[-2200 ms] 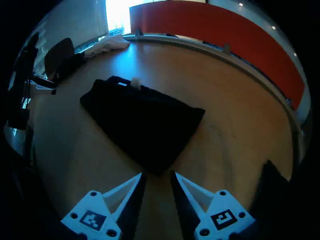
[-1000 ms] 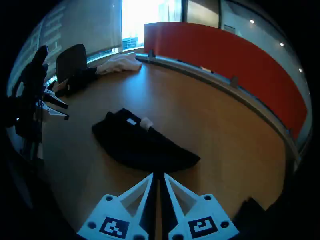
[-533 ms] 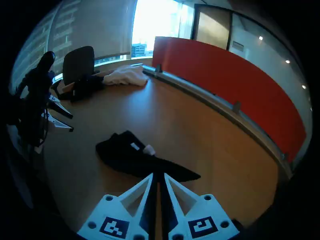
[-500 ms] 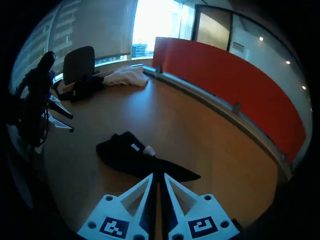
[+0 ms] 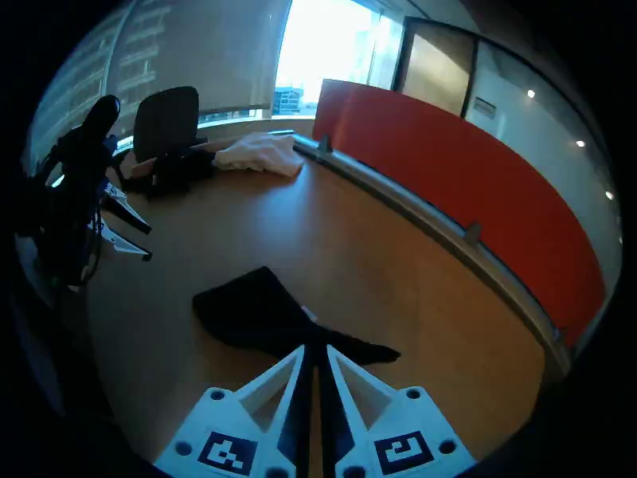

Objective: Fold towel

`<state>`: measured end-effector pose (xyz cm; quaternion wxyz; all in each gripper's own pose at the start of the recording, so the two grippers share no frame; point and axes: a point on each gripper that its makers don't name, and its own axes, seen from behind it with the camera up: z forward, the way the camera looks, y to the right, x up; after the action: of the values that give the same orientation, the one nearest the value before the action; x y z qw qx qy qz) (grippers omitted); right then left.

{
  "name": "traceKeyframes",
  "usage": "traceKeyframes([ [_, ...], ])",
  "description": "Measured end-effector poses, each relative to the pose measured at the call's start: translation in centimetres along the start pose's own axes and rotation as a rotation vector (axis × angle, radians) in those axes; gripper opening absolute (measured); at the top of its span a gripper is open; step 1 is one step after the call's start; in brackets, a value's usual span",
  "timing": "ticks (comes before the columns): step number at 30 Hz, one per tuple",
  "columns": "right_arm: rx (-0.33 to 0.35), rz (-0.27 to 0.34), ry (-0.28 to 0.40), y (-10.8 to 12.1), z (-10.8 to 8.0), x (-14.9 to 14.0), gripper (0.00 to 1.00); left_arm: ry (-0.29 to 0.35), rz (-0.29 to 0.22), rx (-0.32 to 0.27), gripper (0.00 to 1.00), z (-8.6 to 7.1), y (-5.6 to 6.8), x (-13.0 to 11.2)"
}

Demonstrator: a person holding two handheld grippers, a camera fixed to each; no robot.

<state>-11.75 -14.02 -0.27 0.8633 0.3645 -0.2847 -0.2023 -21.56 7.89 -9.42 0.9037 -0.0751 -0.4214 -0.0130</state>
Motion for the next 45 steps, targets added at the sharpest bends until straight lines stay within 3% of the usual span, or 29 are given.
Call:
traceKeyframes([
  [14, 0.063, -0.039, -0.002, -2.5, 1.8, 1.1, 0.08, 0.02, -0.008, -0.002, 0.93, -0.6, -0.2, 0.6],
  [26, 0.164, -0.068, 0.013, -7.6, 5.5, 3.6, 0.09, 0.044, -0.024, 0.009, 0.93, -1.6, -0.9, 0.8],
  [36, 0.238, -0.067, 0.004, -11.3, 8.7, 4.3, 0.09, 0.05, -0.054, 0.026, 0.93, -2.6, -2.4, 0.0],
  [38, 0.231, -0.061, 0.004, -11.2, 9.0, 4.3, 0.14, 0.05, -0.059, 0.031, 0.93, -2.7, -2.8, -0.1],
  [42, 0.229, -0.045, 0.003, -11.0, 9.1, 4.3, 0.49, 0.051, -0.066, 0.036, 0.93, -2.8, -3.2, -0.3],
  [45, 0.224, -0.04, 0.0, -10.7, 9.1, 4.3, 0.61, 0.051, -0.069, 0.037, 0.93, -2.8, -3.4, -0.3],
])
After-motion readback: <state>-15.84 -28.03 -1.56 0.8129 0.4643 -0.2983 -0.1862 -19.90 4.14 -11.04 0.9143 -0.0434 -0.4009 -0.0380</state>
